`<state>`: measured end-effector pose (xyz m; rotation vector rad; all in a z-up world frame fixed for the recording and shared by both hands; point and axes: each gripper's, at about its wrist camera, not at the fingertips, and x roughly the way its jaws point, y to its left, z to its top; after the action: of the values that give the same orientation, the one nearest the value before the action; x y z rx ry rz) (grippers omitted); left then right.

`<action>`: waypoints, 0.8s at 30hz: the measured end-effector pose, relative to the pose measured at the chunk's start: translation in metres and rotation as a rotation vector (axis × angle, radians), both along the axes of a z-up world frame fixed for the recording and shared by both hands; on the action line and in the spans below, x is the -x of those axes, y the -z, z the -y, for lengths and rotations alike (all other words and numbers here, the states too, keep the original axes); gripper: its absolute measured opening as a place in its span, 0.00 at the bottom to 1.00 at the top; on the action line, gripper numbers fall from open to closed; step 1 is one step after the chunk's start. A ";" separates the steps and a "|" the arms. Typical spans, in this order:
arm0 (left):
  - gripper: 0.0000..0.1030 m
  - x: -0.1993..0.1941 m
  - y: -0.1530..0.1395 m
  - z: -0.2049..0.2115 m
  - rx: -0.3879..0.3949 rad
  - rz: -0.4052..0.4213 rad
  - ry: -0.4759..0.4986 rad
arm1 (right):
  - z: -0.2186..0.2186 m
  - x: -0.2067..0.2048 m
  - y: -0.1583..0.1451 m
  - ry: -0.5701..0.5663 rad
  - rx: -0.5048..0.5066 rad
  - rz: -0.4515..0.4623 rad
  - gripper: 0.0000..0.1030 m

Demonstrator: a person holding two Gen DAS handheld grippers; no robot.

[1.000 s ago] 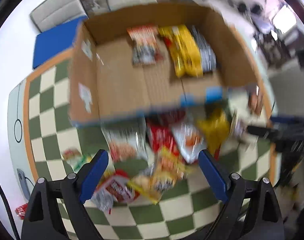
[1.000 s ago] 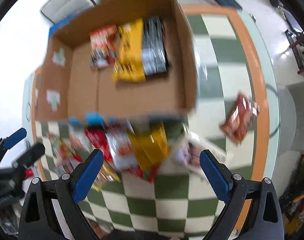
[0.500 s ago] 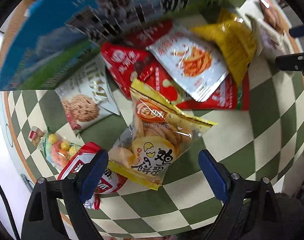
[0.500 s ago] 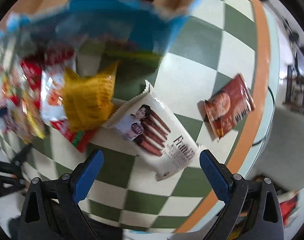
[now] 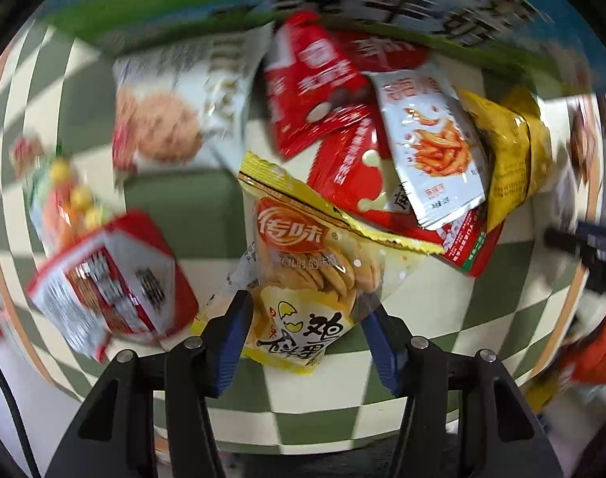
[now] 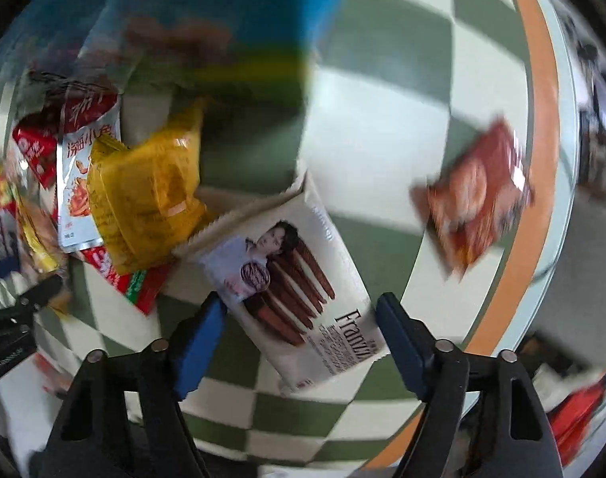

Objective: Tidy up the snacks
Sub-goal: 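Grasp the Franzzi cookie pack with the right tool while the left grasps the chip bag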

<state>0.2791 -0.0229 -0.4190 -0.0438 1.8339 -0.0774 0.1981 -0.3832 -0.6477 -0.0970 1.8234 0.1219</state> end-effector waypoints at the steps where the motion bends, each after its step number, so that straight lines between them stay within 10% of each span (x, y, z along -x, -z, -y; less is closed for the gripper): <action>1: 0.51 0.003 0.002 -0.004 0.004 -0.007 -0.026 | 0.006 0.006 0.001 0.057 -0.031 -0.023 0.72; 6: 0.52 0.017 0.010 -0.005 0.029 -0.019 -0.014 | 0.026 0.030 0.018 0.288 -0.246 -0.159 0.74; 24: 0.37 -0.005 0.013 0.047 -0.068 0.086 0.098 | -0.020 0.062 0.017 0.202 -0.105 -0.044 0.77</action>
<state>0.2839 -0.0695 -0.4317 0.0962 1.7512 -0.0848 0.1359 -0.3637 -0.6642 0.1651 1.8563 0.0768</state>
